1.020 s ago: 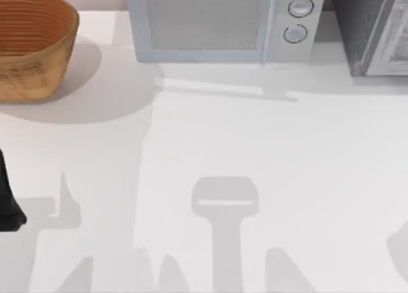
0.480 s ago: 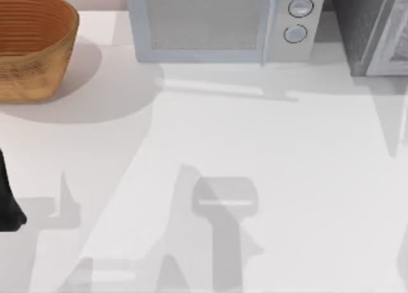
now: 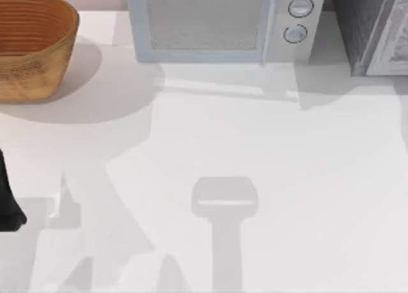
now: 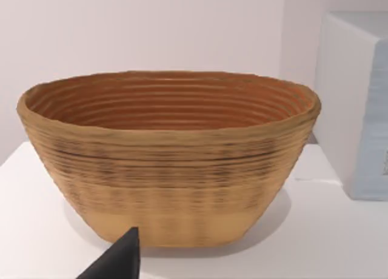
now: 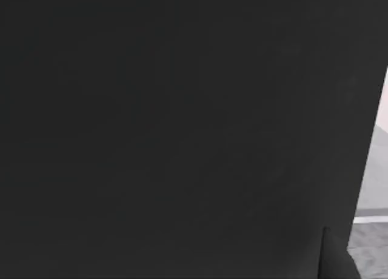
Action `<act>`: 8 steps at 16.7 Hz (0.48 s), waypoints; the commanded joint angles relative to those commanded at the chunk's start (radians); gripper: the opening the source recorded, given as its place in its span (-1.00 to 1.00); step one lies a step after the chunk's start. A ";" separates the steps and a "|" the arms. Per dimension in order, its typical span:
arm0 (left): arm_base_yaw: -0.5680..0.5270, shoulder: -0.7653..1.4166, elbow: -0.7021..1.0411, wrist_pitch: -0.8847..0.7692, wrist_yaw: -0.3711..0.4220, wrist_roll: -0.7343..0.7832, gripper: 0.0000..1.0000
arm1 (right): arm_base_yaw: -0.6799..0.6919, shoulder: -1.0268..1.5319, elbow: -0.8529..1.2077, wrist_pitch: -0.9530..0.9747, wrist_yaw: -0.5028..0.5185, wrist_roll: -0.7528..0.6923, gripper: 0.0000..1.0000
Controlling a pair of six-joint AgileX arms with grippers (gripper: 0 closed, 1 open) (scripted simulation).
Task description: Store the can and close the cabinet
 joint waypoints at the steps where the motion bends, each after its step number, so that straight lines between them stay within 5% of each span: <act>1: 0.000 0.000 0.000 0.000 0.000 0.000 1.00 | 0.054 -0.001 -0.001 -0.002 0.052 -0.001 1.00; 8: 0.000 0.000 0.000 0.000 0.000 0.000 1.00 | 0.484 -0.026 -0.015 -0.010 0.497 -0.001 1.00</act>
